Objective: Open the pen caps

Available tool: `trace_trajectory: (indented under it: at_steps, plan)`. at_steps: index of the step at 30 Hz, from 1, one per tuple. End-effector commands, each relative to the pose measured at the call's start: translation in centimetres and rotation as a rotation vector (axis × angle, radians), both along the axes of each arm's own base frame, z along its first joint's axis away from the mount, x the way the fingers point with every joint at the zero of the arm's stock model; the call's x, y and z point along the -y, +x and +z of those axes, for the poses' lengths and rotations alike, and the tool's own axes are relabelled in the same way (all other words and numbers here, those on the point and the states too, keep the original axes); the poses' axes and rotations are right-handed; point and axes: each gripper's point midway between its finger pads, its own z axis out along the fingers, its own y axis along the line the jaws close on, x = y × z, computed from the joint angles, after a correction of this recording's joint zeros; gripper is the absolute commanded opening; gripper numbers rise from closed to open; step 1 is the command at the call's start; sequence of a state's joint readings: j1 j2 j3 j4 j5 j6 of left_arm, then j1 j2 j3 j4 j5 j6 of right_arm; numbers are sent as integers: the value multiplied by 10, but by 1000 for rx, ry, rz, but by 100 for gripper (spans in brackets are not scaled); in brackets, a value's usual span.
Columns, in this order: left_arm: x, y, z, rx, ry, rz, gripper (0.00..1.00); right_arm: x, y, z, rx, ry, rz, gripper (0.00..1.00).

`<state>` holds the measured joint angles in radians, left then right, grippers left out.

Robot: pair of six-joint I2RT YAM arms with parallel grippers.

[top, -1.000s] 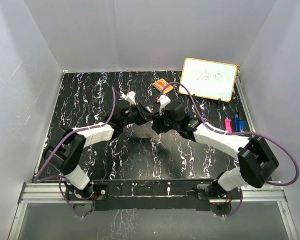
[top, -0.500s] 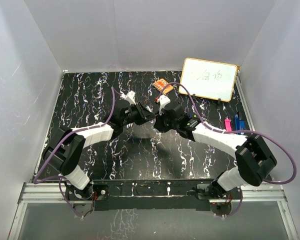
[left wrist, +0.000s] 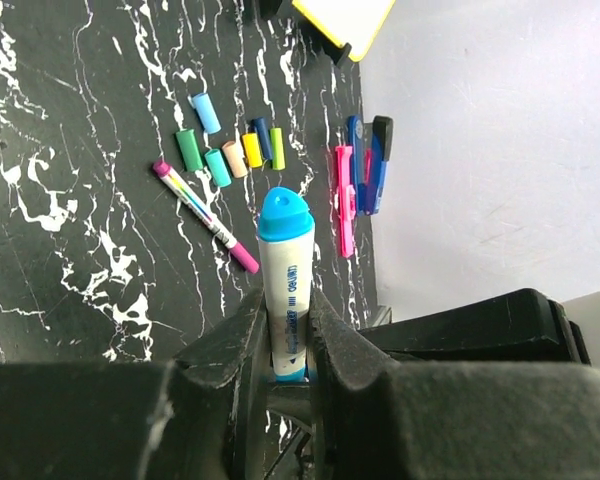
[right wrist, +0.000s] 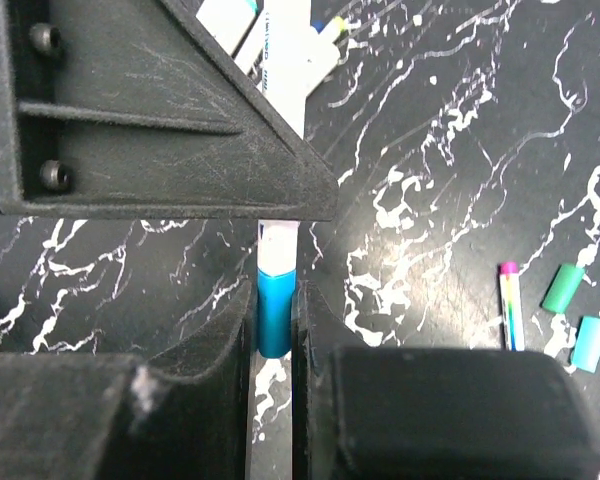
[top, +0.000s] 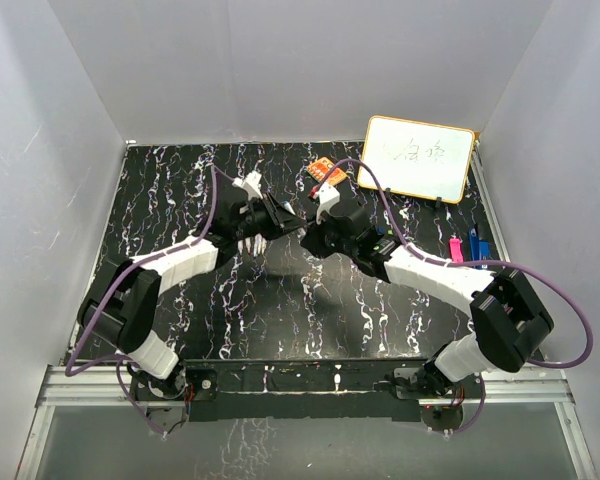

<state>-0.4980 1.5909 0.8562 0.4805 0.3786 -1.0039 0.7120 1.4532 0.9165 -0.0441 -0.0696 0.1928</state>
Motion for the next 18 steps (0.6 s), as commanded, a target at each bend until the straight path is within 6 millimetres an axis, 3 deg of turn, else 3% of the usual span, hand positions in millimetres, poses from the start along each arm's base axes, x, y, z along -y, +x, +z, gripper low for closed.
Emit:
trace_trajectory:
  at_steps: [1,4,9,13,18]
  plan:
    - [-86,81,44,178,69,335,0,8,-22,-12,-78,-47,36,0]
    - [-111,96,54,199,92,405,0,12,-27,-16,-96,-57,38,0]
    - [-134,107,58,205,119,463,0,17,-27,-7,-71,-49,17,0]
    - [-143,102,60,198,137,466,0,23,-20,10,-17,-38,-28,0]
    - [-157,84,40,110,268,405,0,40,0,15,14,-101,-150,0]
